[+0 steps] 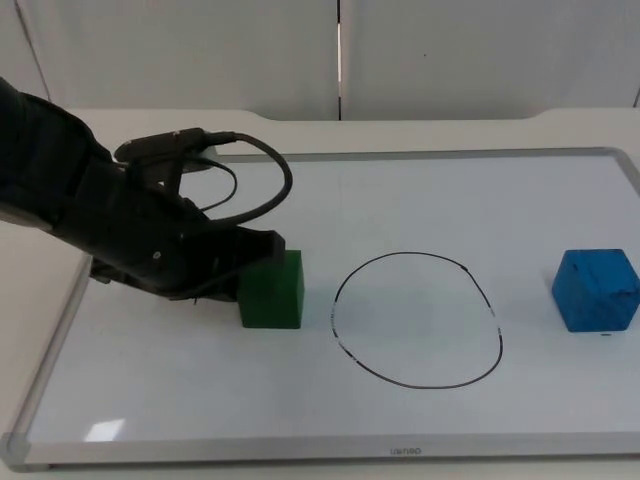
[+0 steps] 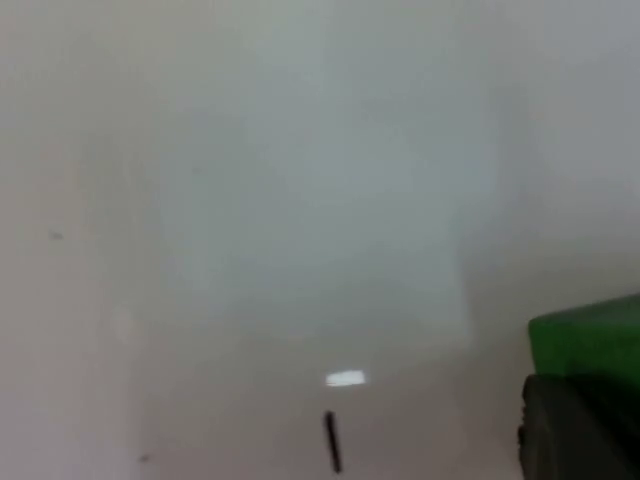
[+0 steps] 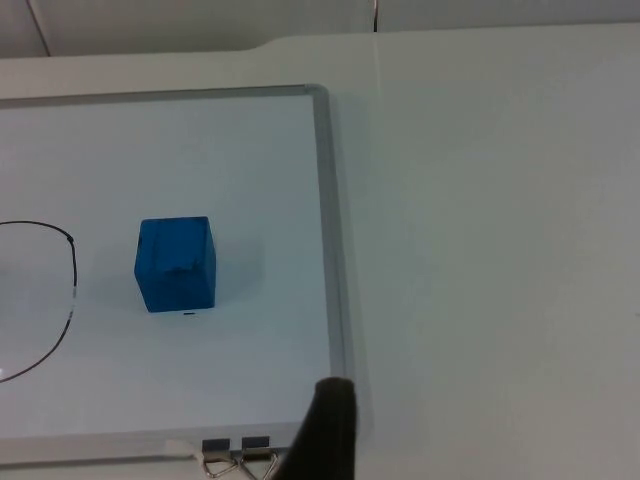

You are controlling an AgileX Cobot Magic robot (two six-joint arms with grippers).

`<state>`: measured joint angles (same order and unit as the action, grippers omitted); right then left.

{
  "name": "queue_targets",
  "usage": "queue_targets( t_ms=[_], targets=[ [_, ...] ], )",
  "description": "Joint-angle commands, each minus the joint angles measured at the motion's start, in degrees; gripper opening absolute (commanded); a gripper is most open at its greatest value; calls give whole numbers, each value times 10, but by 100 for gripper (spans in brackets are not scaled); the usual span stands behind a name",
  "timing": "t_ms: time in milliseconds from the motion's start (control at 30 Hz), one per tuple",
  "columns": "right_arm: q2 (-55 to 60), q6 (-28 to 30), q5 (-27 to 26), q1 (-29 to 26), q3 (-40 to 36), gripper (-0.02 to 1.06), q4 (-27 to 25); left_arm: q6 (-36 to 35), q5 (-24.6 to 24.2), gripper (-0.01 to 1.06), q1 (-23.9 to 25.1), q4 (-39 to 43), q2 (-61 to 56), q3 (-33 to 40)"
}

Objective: Push the two cubes into the marked area.

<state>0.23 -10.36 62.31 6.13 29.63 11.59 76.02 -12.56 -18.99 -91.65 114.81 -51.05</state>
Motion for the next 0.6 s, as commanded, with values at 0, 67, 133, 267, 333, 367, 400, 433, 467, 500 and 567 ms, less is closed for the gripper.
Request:
queue_targets(
  t_ms=[0, 67, 133, 267, 333, 367, 400, 433, 467, 500, 567],
  targets=[
    [-2, 4, 0, -2, -1, 76, -1, 3, 0, 0, -8, -9, 0, -2],
    [-2, 4, 0, -2, -1, 76, -1, 3, 5, 0, -11, -9, 0, -2],
    [-2, 4, 0, -2, -1, 76, -1, 3, 5, 0, -11, -9, 0, -2],
    [-2, 4, 0, -2, -1, 76, -1, 3, -4, 0, -11, -13, 0, -2],
    [-2, 4, 0, -2, -1, 76, -1, 3, -6, 0, -11, -18, 0, -2],
    [-2, 4, 0, -2, -1, 76, -1, 3, -6, 0, -11, -22, 0, -2],
    [-2, 4, 0, -2, -1, 76, -2, 3, -6, 0, -11, -23, 0, -2],
    [-2, 4, 0, -2, -1, 76, -2, 3, -6, 0, -11, -23, 0, -2],
    [-2, 4, 0, -2, -1, 76, -2, 3, -7, 0, -11, -23, 0, -2],
    [-2, 4, 0, -2, -1, 76, -2, 3, -13, 0, -11, -23, 0, -2],
    [-2, 4, 0, -2, -1, 76, -2, 1, -21, 0, -11, -25, 0, -2]
  ],
)
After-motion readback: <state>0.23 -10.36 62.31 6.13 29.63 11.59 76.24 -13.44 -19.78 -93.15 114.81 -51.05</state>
